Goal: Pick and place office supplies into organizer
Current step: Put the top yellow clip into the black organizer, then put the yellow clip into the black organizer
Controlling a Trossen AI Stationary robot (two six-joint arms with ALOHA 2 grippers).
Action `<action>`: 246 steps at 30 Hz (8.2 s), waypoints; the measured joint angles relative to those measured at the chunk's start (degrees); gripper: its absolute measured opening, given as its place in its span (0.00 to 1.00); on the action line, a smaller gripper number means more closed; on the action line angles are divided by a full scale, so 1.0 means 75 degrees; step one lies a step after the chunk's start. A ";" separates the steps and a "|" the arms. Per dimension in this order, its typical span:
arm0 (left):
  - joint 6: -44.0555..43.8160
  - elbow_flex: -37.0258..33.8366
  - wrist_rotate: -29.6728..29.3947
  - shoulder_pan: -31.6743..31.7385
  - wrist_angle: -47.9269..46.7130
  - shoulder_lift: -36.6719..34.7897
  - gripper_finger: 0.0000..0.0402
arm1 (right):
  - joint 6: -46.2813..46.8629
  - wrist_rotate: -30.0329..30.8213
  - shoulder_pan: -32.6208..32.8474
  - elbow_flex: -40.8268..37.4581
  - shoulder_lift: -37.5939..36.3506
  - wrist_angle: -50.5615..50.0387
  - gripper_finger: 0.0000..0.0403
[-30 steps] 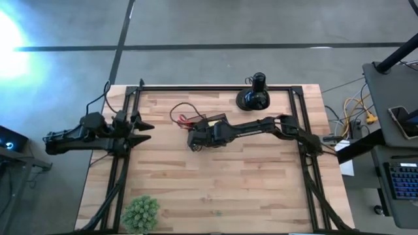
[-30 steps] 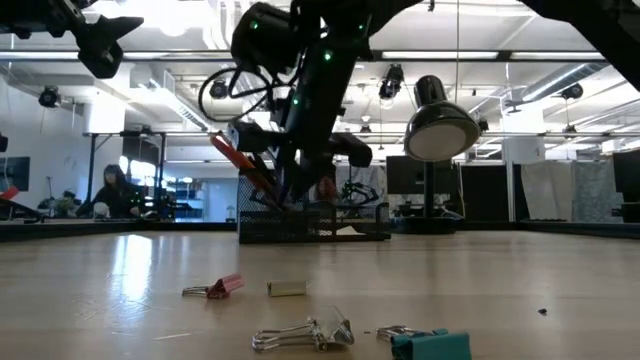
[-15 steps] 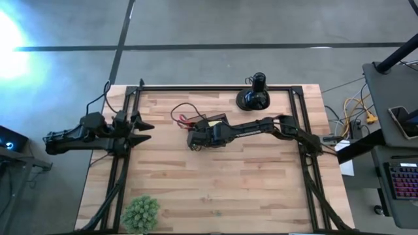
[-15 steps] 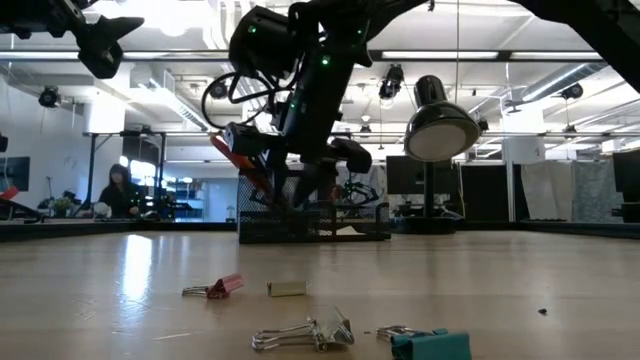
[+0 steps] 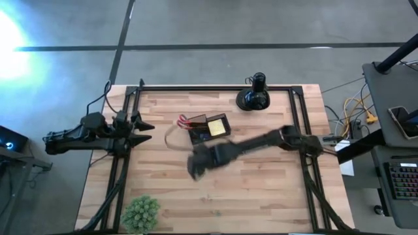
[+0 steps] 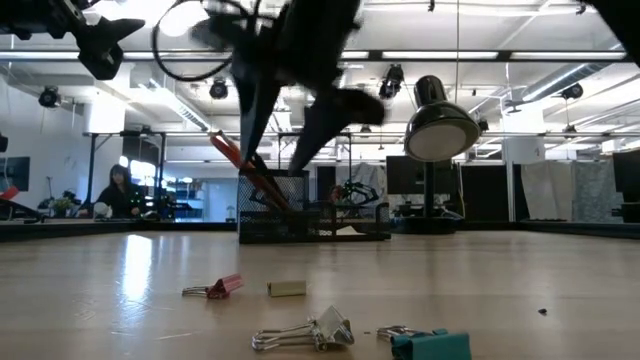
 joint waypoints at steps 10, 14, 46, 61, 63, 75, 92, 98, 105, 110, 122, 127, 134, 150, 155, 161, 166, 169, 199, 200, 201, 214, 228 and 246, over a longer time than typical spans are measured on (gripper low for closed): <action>0.0006 0.0000 -0.0004 0.0000 -0.0013 0.0274 0.57 | 0.2698 -0.1358 0.1599 -0.0264 -0.0009 -0.0331 0.51; 0.0007 0.0000 -0.0003 0.0000 -0.0018 0.0491 0.57 | 0.3495 -0.1676 0.1723 -0.0333 0.0317 -0.0231 0.50; -0.0207 0.0003 0.0000 0.0003 0.0009 0.0894 0.57 | 0.3909 -0.1973 0.1671 0.2646 0.2195 -0.2089 0.47; -0.0195 0.0003 0.0000 0.0003 0.0029 0.0891 0.57 | 0.3001 -0.1702 0.1627 0.2516 0.2238 -0.1749 0.46; -0.0195 0.0003 0.0000 0.0003 0.0012 0.0865 0.57 | 0.2981 -0.1749 0.1606 0.2480 0.2287 -0.1775 0.46; -0.0195 0.0041 0.0003 0.0003 0.0038 0.0792 0.57 | 0.3036 -0.2079 0.1580 0.2500 0.2413 -0.1675 0.40; -0.0201 0.0052 0.0042 0.0001 0.0012 0.0787 0.57 | 0.3132 -0.2217 0.1638 0.2465 0.2401 -0.2041 0.11; -0.0204 0.0052 0.0070 0.0003 0.0011 0.0759 0.57 | 0.3785 -0.1123 0.1670 0.2596 0.2144 -0.2133 0.12; -0.0207 0.0052 0.0079 0.0003 0.0021 0.0720 0.57 | 0.4114 0.1304 0.1239 0.2652 0.1224 -0.2587 0.12; -0.0198 0.0052 0.0082 0.0000 0.0028 0.0742 0.57 | 0.2423 0.1535 0.0290 0.2640 0.1236 -0.2397 0.12; -0.0195 0.0052 0.0083 0.0001 0.0006 0.0713 0.57 | 0.0125 0.0560 -0.1341 0.2540 0.1370 -0.1958 0.12; -0.0195 0.0050 0.0085 0.0002 0.0019 0.0611 0.57 | 0.0027 0.0128 -0.1644 0.2272 0.1352 -0.2097 0.13; -0.0194 0.0050 0.0083 0.0003 0.0032 0.0337 0.57 | 0.0312 -0.0291 -0.1742 0.1694 0.1359 -0.1969 0.29; -0.0195 0.0050 0.0082 0.0001 0.0009 0.0133 0.57 | 0.0189 -0.0730 -0.1051 0.2091 0.1230 -0.3277 0.47; -0.0192 0.0043 0.0082 0.0003 0.0000 0.0169 0.57 | 0.2846 -0.1164 -0.1201 0.2000 0.1340 -0.3057 0.45; -0.0192 0.0038 0.0081 0.0003 -0.0010 0.0249 0.57 | 0.3895 -0.1172 -0.1486 0.1984 0.1498 -0.2948 0.46; -0.0195 0.0038 0.0082 0.0003 -0.0015 0.0245 0.57 | 0.3853 -0.1482 -0.1532 0.1981 0.1571 -0.3015 0.45; -0.0192 0.0038 0.0082 0.0003 -0.0006 0.0245 0.57 | 0.4847 -0.1504 -0.1533 0.1984 0.1556 -0.2928 0.45; -0.0187 0.0038 0.0083 0.0002 -0.0014 0.0187 0.57 | 0.8025 -0.1424 -0.1669 0.1010 0.1628 -0.1680 0.40; -0.0187 0.0038 0.0084 0.0001 -0.0011 0.0186 0.57 | 0.8113 -0.1463 -0.1661 0.1001 0.1626 -0.1652 0.38; -0.0187 0.0038 0.0082 0.0003 -0.0009 0.0186 0.57 | 0.8230 -0.1452 -0.1635 0.0988 0.1626 -0.1632 0.37; -0.0187 0.0038 0.0085 0.0002 -0.0021 0.0189 0.57 | 0.8670 -0.1513 -0.1466 0.1113 0.1644 -0.1205 0.27; -0.0192 0.0041 0.0093 0.0001 -0.0464 0.0110 0.57 | 0.5170 -0.1707 -0.1677 0.1340 0.1644 -0.1532 0.30; -0.0192 0.0044 0.0061 0.0001 -0.0498 0.0058 0.57 | -0.7959 -0.1670 -0.1282 0.2076 0.1553 -0.2008 0.33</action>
